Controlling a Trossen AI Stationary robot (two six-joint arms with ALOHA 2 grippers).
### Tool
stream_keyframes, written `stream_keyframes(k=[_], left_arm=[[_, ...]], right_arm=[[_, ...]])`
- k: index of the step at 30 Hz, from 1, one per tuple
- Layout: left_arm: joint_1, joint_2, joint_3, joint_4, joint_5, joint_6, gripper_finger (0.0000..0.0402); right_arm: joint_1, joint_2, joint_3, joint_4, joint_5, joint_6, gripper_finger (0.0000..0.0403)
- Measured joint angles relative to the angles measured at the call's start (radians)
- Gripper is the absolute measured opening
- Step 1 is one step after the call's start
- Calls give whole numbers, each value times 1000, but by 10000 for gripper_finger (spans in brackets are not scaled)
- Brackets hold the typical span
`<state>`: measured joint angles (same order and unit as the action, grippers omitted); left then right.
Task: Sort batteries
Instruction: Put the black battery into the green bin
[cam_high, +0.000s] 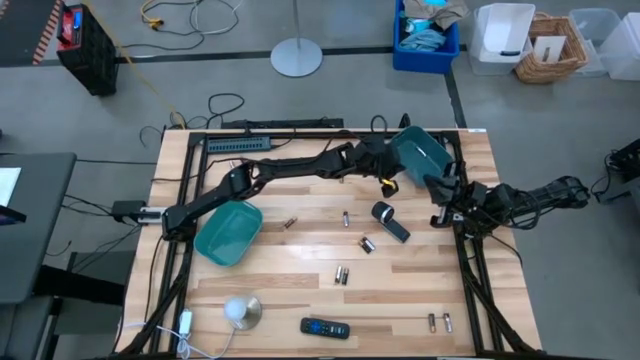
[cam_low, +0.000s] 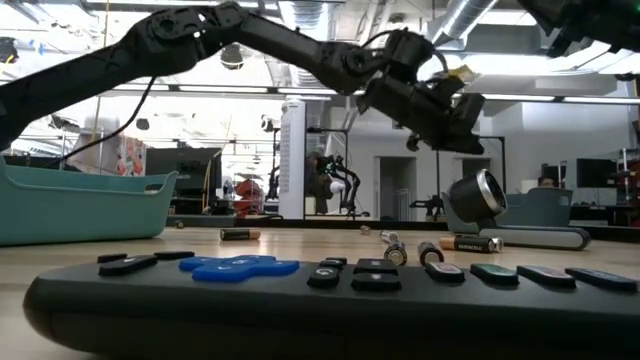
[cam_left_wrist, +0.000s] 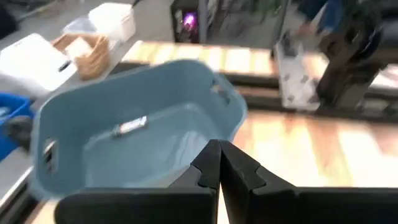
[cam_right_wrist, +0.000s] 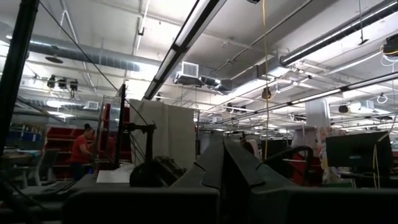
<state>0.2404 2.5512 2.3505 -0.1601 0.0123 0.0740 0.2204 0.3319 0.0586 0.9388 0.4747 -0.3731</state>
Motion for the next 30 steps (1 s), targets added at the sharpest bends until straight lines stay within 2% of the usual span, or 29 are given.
stream_keyframes(k=[4,9,21,26,30], left_arm=[[-18,-44,0,-67,-49,20,1],[-24,-67,1,-115,-42,-4,0],[-61,-67,0,-33,-36,-5,0],[-68,-94,0,-102,-72,28,0],[-69,-173,-124,-39,-50,38,0]], right_arm=[[2,0,0,-3,3,0,28],[2,0,0,-5,3,3,28],[3,0,0,-35,3,17,28],[3,0,0,-45,3,17,28],[3,0,0,-51,3,18,28]])
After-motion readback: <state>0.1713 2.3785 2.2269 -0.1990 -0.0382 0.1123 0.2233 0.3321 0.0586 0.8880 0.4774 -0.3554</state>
